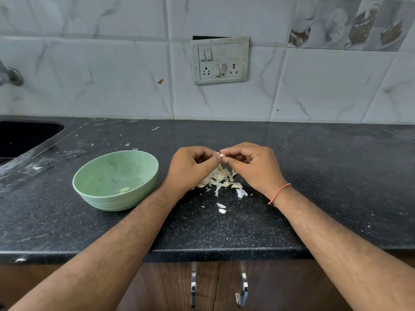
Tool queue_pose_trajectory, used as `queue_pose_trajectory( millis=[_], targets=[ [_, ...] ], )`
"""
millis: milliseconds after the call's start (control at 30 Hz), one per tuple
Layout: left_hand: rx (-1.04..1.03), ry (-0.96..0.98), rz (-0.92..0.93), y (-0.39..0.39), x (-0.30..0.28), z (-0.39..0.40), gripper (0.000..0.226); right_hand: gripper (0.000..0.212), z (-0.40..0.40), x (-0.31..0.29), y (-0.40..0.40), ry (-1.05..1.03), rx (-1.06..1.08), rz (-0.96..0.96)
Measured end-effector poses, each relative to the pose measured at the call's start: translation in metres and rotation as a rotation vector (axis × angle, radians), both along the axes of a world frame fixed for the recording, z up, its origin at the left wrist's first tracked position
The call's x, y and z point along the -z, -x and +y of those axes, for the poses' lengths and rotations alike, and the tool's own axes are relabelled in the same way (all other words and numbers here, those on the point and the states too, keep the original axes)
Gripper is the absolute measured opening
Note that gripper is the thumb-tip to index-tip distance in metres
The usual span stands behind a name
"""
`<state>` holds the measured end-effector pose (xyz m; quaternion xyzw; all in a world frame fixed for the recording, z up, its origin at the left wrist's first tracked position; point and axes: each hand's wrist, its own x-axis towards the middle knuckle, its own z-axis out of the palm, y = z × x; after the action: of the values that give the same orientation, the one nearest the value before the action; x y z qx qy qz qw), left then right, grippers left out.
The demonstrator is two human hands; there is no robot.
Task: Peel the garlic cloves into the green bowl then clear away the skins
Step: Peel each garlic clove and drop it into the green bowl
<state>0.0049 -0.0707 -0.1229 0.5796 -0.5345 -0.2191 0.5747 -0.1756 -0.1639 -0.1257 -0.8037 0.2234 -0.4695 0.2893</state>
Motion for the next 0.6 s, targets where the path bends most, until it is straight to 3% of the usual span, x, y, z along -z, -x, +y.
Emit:
queue_pose_trajectory(
  millis=[600],
  targets=[
    [0.067, -0.06, 0.161, -0.0021, -0.0027, 0.0023, 0.003, 0.019, 0.0005, -0.0034, 0.0027, -0.011, -0.097, 0.008]
  ],
)
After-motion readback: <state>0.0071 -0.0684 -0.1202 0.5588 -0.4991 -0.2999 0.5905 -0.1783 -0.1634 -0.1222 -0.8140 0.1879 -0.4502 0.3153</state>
